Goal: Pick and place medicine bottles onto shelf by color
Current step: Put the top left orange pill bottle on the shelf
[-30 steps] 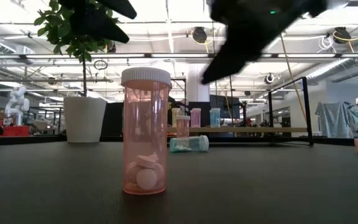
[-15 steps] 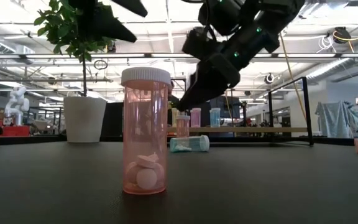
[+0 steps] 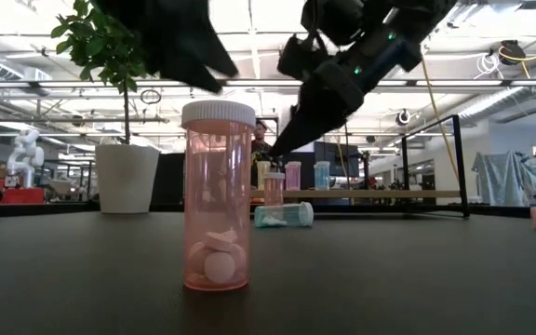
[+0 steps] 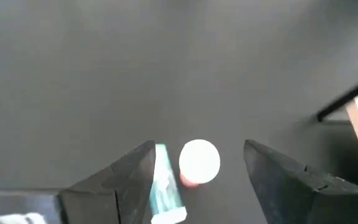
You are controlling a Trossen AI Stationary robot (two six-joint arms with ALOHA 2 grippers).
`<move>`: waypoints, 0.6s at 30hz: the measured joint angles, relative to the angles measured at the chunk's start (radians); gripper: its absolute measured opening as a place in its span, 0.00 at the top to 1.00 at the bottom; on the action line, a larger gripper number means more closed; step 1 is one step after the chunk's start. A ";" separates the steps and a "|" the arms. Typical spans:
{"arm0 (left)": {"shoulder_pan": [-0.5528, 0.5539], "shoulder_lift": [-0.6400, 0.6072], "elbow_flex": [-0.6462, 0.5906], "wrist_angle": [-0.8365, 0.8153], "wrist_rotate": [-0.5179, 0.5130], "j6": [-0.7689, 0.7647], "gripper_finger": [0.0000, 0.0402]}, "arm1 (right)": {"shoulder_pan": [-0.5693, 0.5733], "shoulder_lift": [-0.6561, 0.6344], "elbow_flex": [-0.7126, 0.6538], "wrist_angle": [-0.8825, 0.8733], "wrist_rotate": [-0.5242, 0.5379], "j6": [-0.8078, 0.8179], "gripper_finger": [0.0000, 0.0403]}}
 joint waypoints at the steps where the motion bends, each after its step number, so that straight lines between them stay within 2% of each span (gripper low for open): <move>1: 0.018 0.030 0.000 0.015 0.010 0.025 0.21 | 0.000 -0.020 0.000 -0.026 0.000 0.021 0.41; 6: 0.124 0.200 0.000 0.139 0.169 0.155 0.21 | 0.018 -0.171 0.001 -0.212 0.001 0.099 0.41; 9: 0.183 0.293 0.000 0.248 0.220 0.182 0.21 | 0.035 -0.277 0.001 -0.319 0.011 0.137 0.41; 13: 0.252 0.364 -0.001 0.337 0.287 0.142 0.21 | 0.060 -0.396 0.001 -0.418 0.059 0.212 0.41; 18: 0.281 0.398 -0.033 0.495 0.406 0.170 0.21 | 0.082 -0.492 0.000 -0.443 0.071 0.261 0.41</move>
